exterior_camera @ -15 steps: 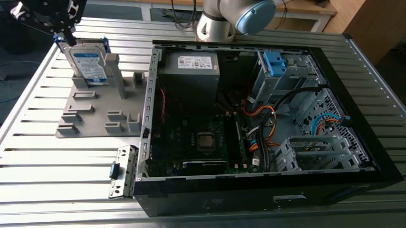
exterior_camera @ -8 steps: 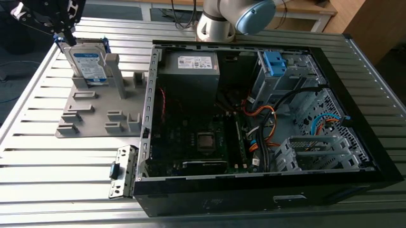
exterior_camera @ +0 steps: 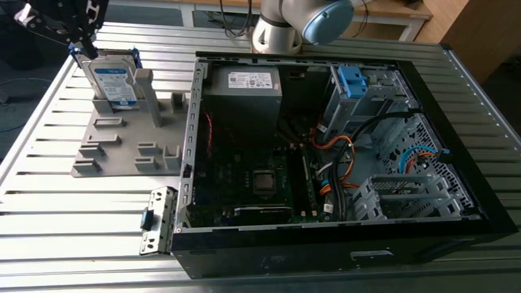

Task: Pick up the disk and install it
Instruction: 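Pick up the disk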

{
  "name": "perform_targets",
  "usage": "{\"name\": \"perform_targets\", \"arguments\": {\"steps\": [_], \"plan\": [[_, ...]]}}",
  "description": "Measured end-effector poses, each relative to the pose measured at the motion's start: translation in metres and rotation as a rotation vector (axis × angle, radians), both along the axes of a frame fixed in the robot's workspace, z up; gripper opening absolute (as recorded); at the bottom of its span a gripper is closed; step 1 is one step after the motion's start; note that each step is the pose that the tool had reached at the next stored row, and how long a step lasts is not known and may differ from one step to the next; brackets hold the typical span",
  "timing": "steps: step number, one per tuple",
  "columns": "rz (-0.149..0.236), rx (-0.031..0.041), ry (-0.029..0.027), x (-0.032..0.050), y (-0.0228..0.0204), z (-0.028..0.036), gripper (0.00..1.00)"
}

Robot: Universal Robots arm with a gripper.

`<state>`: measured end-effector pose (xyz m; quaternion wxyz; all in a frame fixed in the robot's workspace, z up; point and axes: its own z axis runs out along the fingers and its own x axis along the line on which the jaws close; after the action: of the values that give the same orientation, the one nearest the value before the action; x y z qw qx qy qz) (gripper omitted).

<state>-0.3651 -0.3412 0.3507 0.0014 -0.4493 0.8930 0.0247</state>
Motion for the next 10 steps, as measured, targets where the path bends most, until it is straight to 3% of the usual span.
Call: {"name": "perform_targets", "arguments": {"steps": [10], "plan": [[0.069, 0.0, 0.0, 0.0, 0.0, 0.0, 0.11]]}}
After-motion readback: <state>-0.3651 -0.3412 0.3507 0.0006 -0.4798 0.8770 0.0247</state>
